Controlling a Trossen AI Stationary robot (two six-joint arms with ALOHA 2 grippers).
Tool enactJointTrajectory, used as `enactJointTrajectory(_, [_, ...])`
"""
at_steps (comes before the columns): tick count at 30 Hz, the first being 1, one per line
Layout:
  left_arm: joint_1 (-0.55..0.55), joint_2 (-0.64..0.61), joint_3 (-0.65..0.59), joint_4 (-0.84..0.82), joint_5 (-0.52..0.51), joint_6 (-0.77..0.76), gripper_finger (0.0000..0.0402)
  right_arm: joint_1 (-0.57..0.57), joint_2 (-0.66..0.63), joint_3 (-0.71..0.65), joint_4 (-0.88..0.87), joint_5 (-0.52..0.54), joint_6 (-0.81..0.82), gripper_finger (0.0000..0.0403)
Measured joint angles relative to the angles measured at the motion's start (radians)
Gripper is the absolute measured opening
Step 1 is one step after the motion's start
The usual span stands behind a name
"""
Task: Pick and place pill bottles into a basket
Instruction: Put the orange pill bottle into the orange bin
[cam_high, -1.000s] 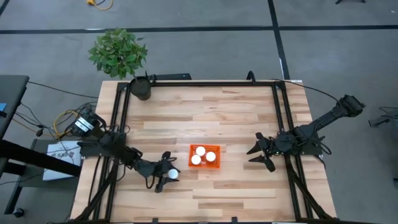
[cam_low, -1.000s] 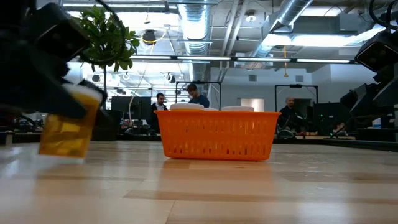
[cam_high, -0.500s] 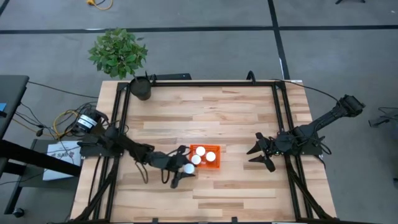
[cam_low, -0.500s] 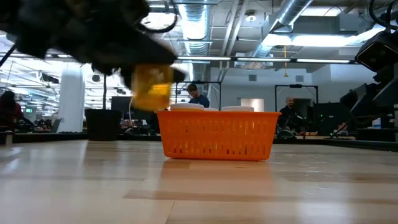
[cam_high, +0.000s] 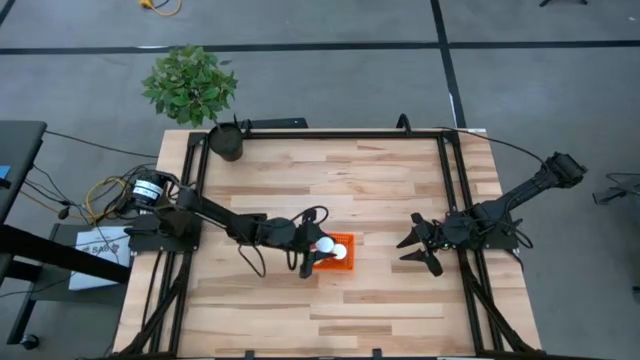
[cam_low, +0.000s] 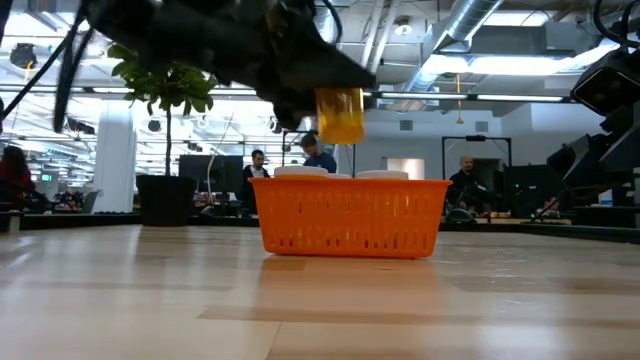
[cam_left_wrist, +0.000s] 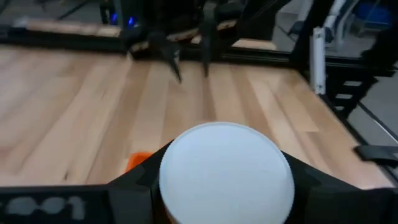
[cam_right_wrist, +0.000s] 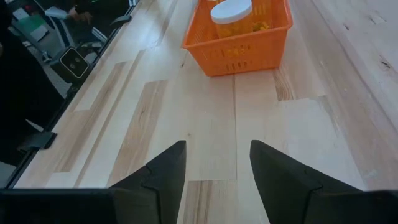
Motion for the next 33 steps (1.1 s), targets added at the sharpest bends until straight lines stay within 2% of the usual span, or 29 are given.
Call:
enactJointTrajectory(5, [0.022, 0.076, 0.025, 0.018, 0.043, -0.088, 0.017, 0.0, 0.0, 0.0, 0.0, 0.0, 0.0, 0.0171])
enactJointTrajectory(9, [0.019, 0.123, 0.098, 0.037, 0.044, -0.104, 0.017, 0.0, 0.0, 0.0, 0.0, 0.0, 0.0, 0.0171])
enactJointTrajectory(15, [0.018, 0.151, 0.194, -0.062, 0.056, -0.126, 0.0171, 0.0, 0.0, 0.0, 0.0, 0.0, 0.0, 0.0171])
enactJointTrajectory(26, [-0.005, 0.15, 0.198, -0.137, -0.002, -0.175, 0.0171, 0.0, 0.0, 0.0, 0.0, 0.0, 0.0, 0.0171])
enactJointTrajectory(33, [-0.005, 0.149, 0.198, -0.172, 0.002, -0.242, 0.0171, 0.0, 0.0, 0.0, 0.0, 0.0, 0.0, 0.0171])
